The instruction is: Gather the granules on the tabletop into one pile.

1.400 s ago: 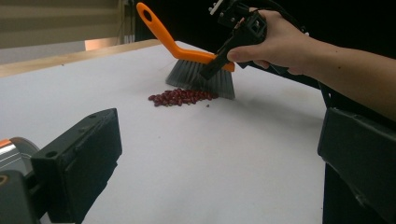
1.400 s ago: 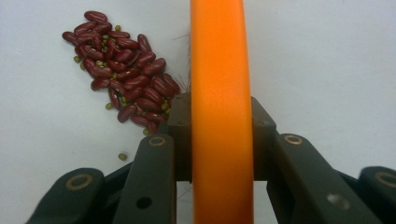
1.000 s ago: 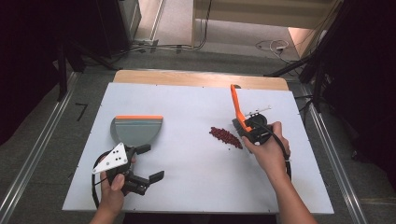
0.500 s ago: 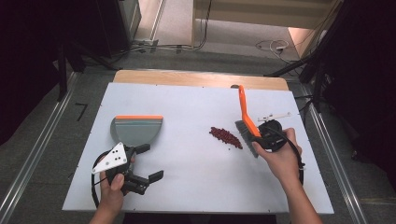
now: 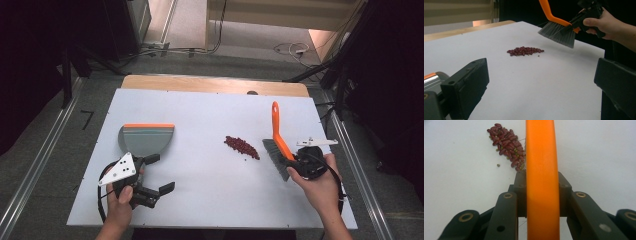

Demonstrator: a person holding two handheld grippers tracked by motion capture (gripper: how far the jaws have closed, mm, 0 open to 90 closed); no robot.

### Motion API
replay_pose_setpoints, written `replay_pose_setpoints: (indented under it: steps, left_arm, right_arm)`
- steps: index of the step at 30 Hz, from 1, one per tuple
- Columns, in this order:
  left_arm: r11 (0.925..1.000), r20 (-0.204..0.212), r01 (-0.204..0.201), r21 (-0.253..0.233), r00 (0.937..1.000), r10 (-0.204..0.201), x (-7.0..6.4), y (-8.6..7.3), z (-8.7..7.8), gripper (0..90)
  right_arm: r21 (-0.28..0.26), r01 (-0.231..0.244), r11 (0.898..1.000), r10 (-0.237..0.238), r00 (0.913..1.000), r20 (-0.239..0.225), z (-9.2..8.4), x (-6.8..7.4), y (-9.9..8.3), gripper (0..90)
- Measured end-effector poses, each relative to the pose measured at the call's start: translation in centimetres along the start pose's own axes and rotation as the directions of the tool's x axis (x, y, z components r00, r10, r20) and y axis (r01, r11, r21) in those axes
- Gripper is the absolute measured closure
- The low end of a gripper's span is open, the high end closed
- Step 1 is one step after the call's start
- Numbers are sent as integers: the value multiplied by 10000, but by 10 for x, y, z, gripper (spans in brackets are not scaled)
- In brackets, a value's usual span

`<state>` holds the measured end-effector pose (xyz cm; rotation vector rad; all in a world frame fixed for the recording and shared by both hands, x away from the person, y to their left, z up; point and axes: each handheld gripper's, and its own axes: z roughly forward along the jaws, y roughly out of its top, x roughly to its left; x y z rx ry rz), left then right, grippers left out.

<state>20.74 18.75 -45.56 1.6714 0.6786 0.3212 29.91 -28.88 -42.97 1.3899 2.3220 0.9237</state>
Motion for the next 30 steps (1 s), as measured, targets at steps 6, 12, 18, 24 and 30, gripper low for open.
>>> replay_pose_setpoints:
  steps: [6, 12, 18, 24, 30]
  left_arm:
    - [10000, -45, -19, -19, 10000, 19, 1, 0, -2, 9]
    - [9999, -164, 55, -146, 9998, -57, 4, 1, -7, 9]
    - [9997, -294, 115, -231, 9995, -122, 7, 1, -10, 9]
    - [9995, -356, 149, -286, 9992, -159, 8, 0, -13, 9]
    - [9995, -354, 134, -281, 9993, -144, 8, 1, -13, 9]
  right_arm:
    - [-225, -56, 9997, 45, 9988, -487, -9, -6, -13, 684]
    - [-291, -124, 9995, 100, 9967, -803, -15, -16, -29, 684]
    - [-289, -304, 9991, 271, 9935, -1106, -20, -22, -41, 685]
    - [-310, -451, 9985, 414, 9929, -1113, -21, -25, -45, 685]
    - [-336, -470, 9983, 428, 9922, -1172, -22, -25, -45, 685]
